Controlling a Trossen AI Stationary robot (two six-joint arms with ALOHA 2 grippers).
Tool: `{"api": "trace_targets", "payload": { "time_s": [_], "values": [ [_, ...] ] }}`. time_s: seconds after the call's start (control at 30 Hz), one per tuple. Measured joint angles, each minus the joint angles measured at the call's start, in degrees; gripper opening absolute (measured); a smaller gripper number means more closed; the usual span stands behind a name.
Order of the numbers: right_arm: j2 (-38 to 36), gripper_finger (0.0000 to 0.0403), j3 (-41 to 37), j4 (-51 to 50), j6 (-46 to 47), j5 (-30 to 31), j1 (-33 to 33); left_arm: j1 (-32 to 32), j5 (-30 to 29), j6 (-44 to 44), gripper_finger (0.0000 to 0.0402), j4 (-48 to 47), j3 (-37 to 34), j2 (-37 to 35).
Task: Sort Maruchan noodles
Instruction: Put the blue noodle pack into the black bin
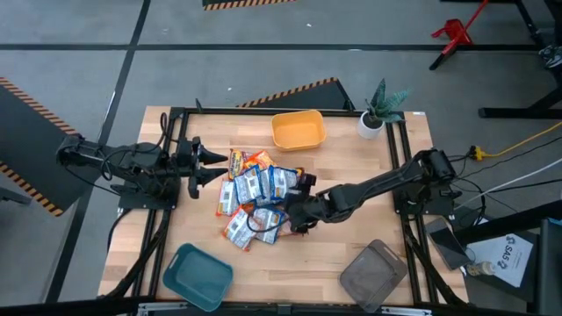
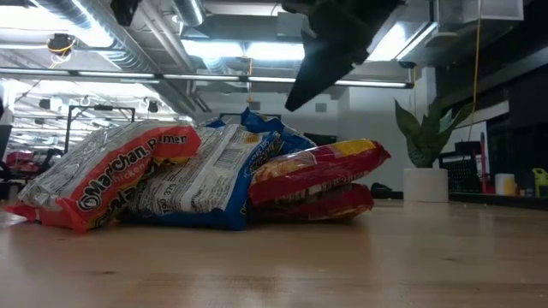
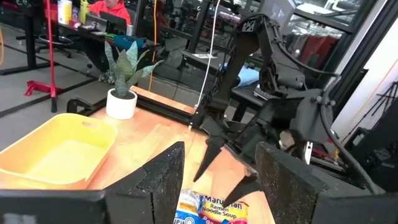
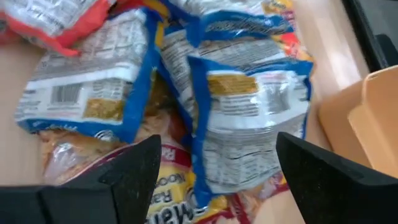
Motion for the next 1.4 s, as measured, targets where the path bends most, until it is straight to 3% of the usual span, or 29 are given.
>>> {"api": "trace_targets", "payload": {
  "time_s": [0.27,0.5,0.83,0.97,1.4],
  "values": [
    [3.73,0.0303,-0.02,0.50,0.09,2.30,-0.06,0.00,-2.25,-0.39,0.0194,-0.25,0.00,0.00],
    [7.19,0.0303,-0.01,0.82,0.24,8.61,-0.09,0.00,-3.18,-0.41,0.0194,-1.27,0.00,0.00],
    [10.43,0.0291,0.04,1.99,6.41,8.26,-1.60,0.00,-3.98,-0.39,0.0194,-1.86,0.00,0.00],
    [10.52,0.0244,0.02,1.76,10.95,7.33,-2.08,0.00,-3.98,-0.38,0.0194,-2.24,0.00,0.00],
    [8.25,0.0013,-0.10,1.56,15.76,0.75,-1.99,0.00,-3.98,-0.36,0.0194,-2.15,0.00,-0.02]
  ]
}}
